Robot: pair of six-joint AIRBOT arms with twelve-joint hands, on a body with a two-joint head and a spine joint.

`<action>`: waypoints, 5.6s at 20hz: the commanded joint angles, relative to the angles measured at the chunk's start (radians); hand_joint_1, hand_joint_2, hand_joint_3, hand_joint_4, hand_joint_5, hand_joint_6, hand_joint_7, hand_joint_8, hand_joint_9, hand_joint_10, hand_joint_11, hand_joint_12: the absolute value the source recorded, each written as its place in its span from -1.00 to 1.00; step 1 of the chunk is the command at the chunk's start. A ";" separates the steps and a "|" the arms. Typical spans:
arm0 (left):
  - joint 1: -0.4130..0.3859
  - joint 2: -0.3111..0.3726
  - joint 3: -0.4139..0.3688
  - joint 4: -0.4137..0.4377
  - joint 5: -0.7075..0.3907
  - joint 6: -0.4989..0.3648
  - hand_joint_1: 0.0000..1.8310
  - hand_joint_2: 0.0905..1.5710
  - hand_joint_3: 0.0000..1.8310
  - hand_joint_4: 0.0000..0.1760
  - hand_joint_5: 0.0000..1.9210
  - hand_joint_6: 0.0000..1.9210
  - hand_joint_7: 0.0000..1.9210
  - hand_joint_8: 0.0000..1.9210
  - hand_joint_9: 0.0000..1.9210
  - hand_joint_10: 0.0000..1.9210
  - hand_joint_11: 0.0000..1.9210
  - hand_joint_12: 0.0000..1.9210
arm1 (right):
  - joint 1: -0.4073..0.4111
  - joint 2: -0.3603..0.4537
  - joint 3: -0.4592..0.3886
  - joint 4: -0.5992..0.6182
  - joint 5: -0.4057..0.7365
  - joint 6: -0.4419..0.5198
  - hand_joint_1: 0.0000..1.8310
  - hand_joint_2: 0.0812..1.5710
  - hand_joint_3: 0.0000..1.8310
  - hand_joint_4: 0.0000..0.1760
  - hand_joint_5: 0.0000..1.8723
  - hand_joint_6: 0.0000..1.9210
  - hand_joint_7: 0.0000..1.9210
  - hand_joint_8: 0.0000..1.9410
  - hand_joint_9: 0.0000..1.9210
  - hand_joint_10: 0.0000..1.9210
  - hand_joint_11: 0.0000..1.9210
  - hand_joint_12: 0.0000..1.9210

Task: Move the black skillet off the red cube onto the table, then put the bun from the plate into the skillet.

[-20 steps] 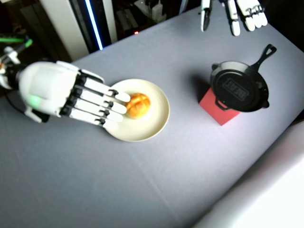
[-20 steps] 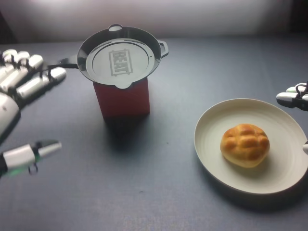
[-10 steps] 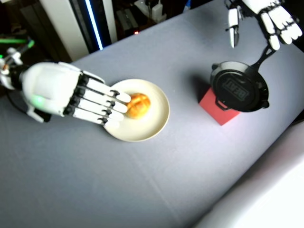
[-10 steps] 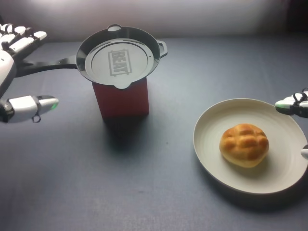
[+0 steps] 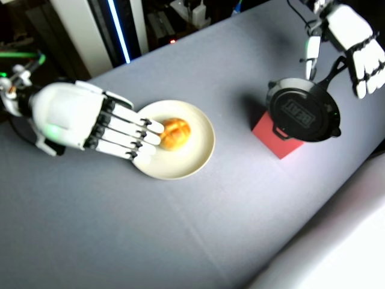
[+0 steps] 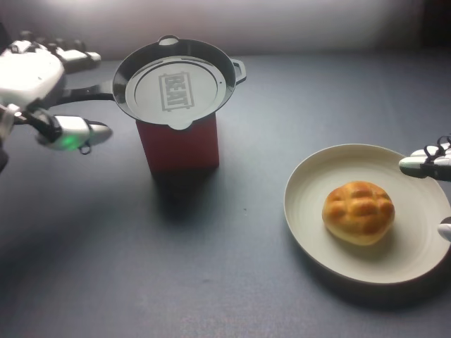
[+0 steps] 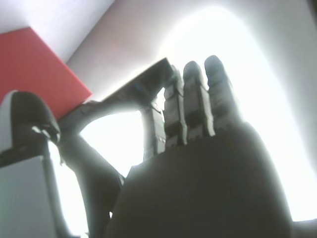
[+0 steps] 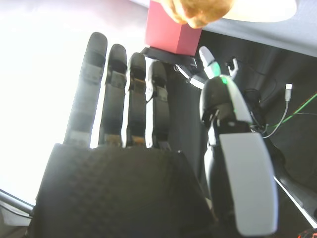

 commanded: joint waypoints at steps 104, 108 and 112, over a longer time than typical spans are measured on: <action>0.519 0.410 -0.579 0.343 -0.838 -0.157 -0.47 0.40 -0.99 -0.40 -0.66 -0.99 -0.63 -0.99 -0.65 -1.00 -1.00 0.05 | 0.555 -0.293 0.203 -0.353 -0.231 0.068 0.38 0.36 -1.00 -1.00 0.11 0.05 0.07 -0.19 -0.12 -0.19 -0.43 0.22; 0.523 0.413 -0.580 0.336 -0.858 -0.156 -0.62 0.40 -1.00 -0.54 -0.66 -1.00 -0.58 -0.99 -0.63 -0.99 -1.00 0.08 | 0.614 -0.406 0.256 -0.397 -0.340 0.075 0.36 0.35 -1.00 -1.00 0.18 -0.26 0.05 0.11 -0.20 0.14 -0.53 0.76; 0.520 0.404 -0.572 0.337 -0.843 -0.156 -0.63 0.47 -0.99 -0.76 -0.67 -1.00 -0.60 -1.00 -0.63 -0.99 -1.00 0.14 | 0.635 -0.476 0.310 -0.404 -0.440 0.075 0.15 0.31 -1.00 -1.00 -0.21 -0.51 -0.23 -0.19 -0.47 0.13 -0.75 0.66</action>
